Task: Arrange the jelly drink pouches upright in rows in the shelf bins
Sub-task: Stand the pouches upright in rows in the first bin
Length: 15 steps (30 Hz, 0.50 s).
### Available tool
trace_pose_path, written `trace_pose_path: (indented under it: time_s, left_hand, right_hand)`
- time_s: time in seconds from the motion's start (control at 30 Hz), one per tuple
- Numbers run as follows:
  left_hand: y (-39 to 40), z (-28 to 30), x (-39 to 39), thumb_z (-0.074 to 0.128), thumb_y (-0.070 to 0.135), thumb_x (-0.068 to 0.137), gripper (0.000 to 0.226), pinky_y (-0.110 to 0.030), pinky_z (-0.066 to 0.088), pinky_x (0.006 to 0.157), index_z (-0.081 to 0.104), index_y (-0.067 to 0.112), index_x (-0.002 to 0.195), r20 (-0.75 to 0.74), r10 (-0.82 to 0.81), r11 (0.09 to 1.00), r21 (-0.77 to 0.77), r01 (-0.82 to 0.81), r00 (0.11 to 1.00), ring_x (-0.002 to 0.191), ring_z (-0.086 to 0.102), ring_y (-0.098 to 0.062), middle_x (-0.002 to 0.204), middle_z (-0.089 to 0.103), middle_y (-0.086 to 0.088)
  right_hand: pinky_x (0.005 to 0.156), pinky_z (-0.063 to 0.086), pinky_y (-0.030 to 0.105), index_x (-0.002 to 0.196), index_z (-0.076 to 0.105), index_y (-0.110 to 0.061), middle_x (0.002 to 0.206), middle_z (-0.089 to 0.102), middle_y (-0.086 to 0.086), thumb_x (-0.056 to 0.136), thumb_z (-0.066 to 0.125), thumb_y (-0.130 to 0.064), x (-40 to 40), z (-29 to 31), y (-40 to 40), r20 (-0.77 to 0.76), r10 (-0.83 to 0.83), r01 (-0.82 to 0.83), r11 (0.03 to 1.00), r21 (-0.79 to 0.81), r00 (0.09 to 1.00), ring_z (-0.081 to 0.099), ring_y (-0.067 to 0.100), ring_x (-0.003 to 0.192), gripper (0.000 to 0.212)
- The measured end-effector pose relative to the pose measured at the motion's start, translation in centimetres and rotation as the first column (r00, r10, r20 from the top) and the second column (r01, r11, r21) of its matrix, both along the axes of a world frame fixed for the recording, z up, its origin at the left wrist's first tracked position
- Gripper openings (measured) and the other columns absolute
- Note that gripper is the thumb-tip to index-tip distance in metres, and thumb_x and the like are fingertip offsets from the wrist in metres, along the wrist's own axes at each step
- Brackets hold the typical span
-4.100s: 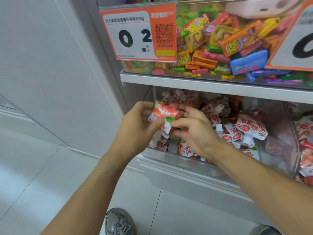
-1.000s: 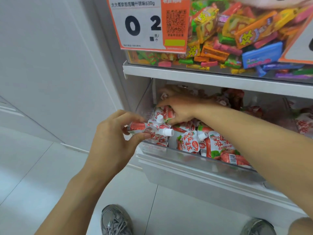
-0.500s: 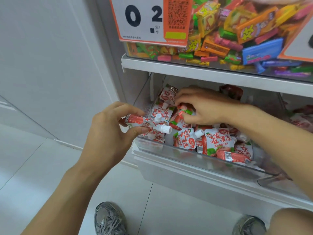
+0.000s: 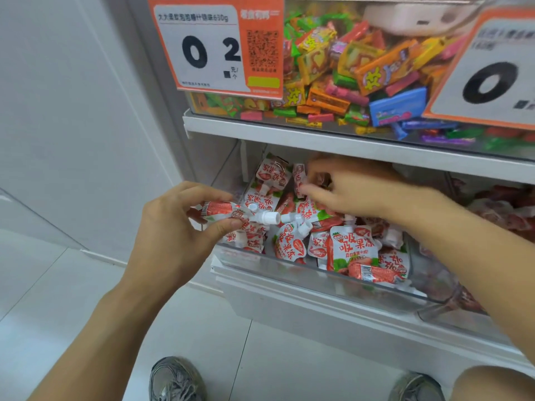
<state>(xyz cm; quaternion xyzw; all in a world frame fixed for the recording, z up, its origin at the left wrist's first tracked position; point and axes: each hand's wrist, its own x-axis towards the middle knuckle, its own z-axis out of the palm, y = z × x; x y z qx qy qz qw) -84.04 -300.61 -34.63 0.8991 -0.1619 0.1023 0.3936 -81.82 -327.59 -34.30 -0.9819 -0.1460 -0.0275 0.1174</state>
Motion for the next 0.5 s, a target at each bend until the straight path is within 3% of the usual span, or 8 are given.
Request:
trace_pose_path:
  time_s: [0.03, 0.1, 0.23, 0.37, 0.5]
  left_hand:
    - [0.0, 0.0, 0.1, 0.08, 0.043, 0.061, 0.032, -0.013, 0.048, 0.069, 0.07, 0.039, 0.091, -0.001, 0.005, 1.0, 0.005, -0.005, 1.0, 0.075, 0.063, -0.004, 0.091, 0.066, 0.021]
    - [0.1, -0.1, 0.1, 0.079, 0.045, 0.061, 0.032, -0.011, 0.048, 0.066, 0.07, 0.04, 0.091, -0.006, 0.012, 1.0, 0.014, -0.012, 1.0, 0.073, 0.063, -0.003, 0.091, 0.066, 0.022]
    - [0.8, -0.3, 0.2, 0.079, 0.047, 0.06, 0.031, -0.012, 0.049, 0.068, 0.072, 0.039, 0.089, -0.014, 0.007, 1.0, 0.018, -0.007, 1.0, 0.071, 0.063, -0.004, 0.088, 0.068, 0.02]
    - [1.6, -0.3, 0.5, 0.077, 0.051, 0.057, 0.03, -0.015, 0.049, 0.066, 0.07, 0.044, 0.086, -0.033, 0.01, 1.0, -0.001, -0.01, 0.999, 0.074, 0.063, -0.006, 0.087, 0.067, 0.022]
    - [1.8, -0.5, 0.9, 0.076, 0.053, 0.057, 0.03, -0.018, 0.05, 0.066, 0.071, 0.044, 0.086, -0.049, 0.019, 1.0, 0.002, -0.019, 0.999, 0.073, 0.064, -0.005, 0.088, 0.067, 0.023]
  right_hand:
    - [0.06, 0.035, 0.024, 0.1, 0.064, -0.016, 0.084, 0.058, -0.005, 0.094, 0.059, -0.039, 1.9, -0.6, 1.0, -0.012, 0.044, -0.043, 0.998, 0.043, 0.999, 0.056, 0.017, 0.074, 0.024]
    - [0.068, 0.039, 0.016, 0.117, 0.062, -0.01, 0.103, 0.06, 0.0, 0.089, 0.069, -0.026, 5.8, -2.1, 3.1, -0.139, 0.121, -0.109, 0.99, 0.091, 0.983, 0.058, 0.018, 0.091, 0.032]
    - [0.08, 0.045, 0.023, 0.128, 0.062, -0.017, 0.121, 0.066, 0.002, 0.075, 0.082, -0.023, 11.1, -5.2, 5.4, -0.35, 0.164, -0.191, 0.981, -0.044, 0.922, 0.062, 0.018, 0.104, 0.057]
    - [0.09, 0.05, 0.035, 0.126, 0.06, -0.02, 0.123, 0.054, 0.001, 0.064, 0.089, -0.033, 12.7, -6.8, 5.4, -0.349, 0.225, -0.28, 0.953, -0.118, 0.91, 0.055, 0.021, 0.108, 0.069]
    - [0.084, 0.039, 0.025, 0.134, 0.056, -0.022, 0.126, 0.052, 0.002, 0.068, 0.086, -0.041, 12.8, -7.2, 4.9, -0.331, 0.244, -0.309, 0.937, -0.162, 0.912, 0.051, 0.023, 0.112, 0.075]
